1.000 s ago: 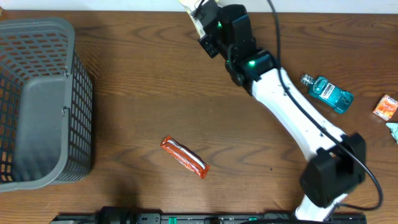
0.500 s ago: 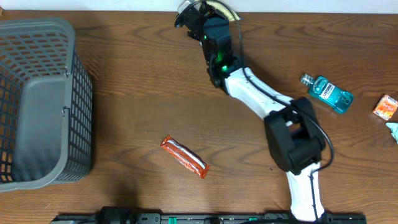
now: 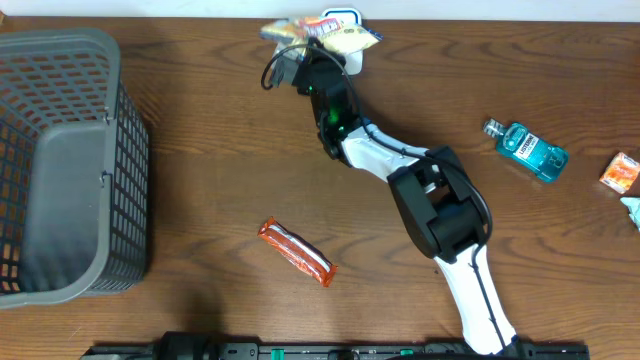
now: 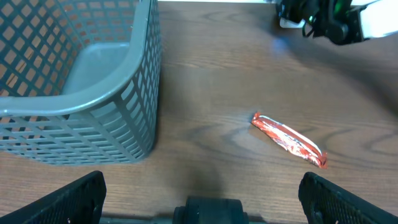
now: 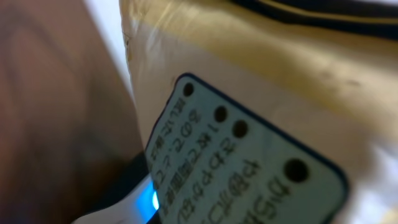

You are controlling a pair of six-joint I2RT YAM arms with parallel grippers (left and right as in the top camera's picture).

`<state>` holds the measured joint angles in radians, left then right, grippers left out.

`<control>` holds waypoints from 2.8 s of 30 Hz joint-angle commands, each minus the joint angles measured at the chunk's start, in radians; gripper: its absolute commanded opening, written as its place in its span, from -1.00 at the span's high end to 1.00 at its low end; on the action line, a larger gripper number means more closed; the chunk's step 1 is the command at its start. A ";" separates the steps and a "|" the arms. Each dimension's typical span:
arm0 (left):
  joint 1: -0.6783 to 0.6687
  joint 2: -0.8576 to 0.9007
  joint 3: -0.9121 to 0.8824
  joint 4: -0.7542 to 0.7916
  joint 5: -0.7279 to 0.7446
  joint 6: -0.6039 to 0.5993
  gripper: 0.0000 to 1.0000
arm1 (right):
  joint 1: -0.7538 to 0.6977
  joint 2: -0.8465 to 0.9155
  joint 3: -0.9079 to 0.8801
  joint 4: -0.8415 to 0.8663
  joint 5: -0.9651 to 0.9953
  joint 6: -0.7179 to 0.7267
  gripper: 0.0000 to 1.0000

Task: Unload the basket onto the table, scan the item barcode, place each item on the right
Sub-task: 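Lift the snack bag up to the white scanner, then carry the snack bag to the right table edge and release it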

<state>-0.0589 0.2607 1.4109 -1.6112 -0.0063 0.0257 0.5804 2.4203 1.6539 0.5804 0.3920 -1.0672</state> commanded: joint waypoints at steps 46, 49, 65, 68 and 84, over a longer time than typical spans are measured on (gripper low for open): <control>0.005 0.004 -0.002 -0.076 -0.006 0.000 -0.99 | -0.627 -0.371 0.018 -0.710 0.431 0.554 0.97; 0.005 0.004 -0.002 -0.076 -0.006 0.000 -0.99 | -0.721 -0.351 0.018 -0.835 0.372 0.645 0.97; 0.005 0.004 -0.002 -0.076 -0.006 0.000 -0.98 | -0.911 -0.383 0.030 -1.045 0.177 1.004 -0.99; 0.005 0.004 -0.002 -0.076 -0.006 0.000 -0.99 | -0.894 -0.474 0.033 -1.045 0.175 1.037 -0.99; 0.005 0.004 -0.002 -0.076 -0.006 -0.001 -0.98 | -0.544 -0.705 0.024 -1.281 -1.257 1.081 -0.98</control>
<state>-0.0586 0.2607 1.4113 -1.6112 -0.0063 0.0261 -0.0399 1.6745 1.6928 -0.6609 -0.4324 -0.0032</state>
